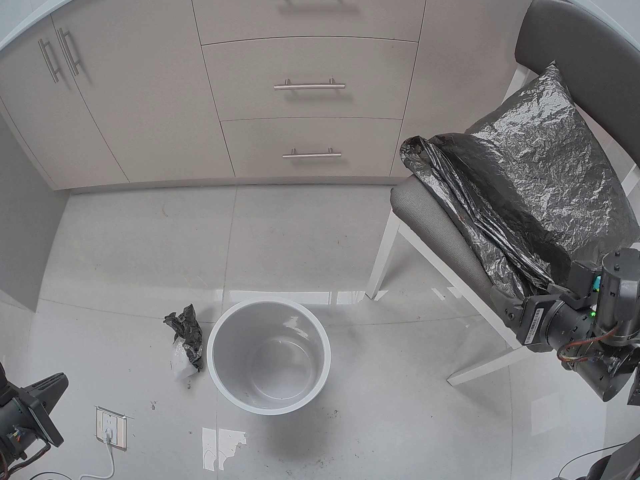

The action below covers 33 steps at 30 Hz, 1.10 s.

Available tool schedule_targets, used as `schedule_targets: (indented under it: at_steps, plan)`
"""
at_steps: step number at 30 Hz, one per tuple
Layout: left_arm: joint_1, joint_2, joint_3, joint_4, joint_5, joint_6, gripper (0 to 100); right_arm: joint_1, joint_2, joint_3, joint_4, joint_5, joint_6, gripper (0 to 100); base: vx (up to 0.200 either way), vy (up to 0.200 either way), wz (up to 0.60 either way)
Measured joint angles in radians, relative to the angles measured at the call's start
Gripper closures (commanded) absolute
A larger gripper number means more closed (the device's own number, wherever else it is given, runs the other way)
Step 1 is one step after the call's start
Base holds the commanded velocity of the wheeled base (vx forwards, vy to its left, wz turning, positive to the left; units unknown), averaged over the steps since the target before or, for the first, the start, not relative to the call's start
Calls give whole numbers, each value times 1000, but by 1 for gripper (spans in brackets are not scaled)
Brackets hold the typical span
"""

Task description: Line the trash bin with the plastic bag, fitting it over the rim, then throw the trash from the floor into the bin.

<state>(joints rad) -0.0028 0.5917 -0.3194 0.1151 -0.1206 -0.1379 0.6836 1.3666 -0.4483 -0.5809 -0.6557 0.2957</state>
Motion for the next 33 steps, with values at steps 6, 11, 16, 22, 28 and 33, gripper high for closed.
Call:
schedule_targets:
  at_steps: [6,11,16,22,28,33]
  plan:
    - [0,10,8,-5,2,0,100,-32,-68,-23,-1,0,-59,0,0,0,0]
    - [0,10,12,-6,2,0,100,-64,-137,-3,7,5,-87,0,0,0,0]
    - [-2,9,17,-6,2,0,100,-120,-145,69,0,31,-93,0,0,0,0]
    - [-2,8,23,-15,1,-1,100,-155,-104,93,-5,82,-54,0,0,0,0]
    - [-2,7,27,-26,0,-1,100,-194,-51,52,-7,84,-48,0,0,0,0]
    - [-3,7,30,-27,-1,0,100,-227,-15,43,-7,83,-46,0,0,0,0]
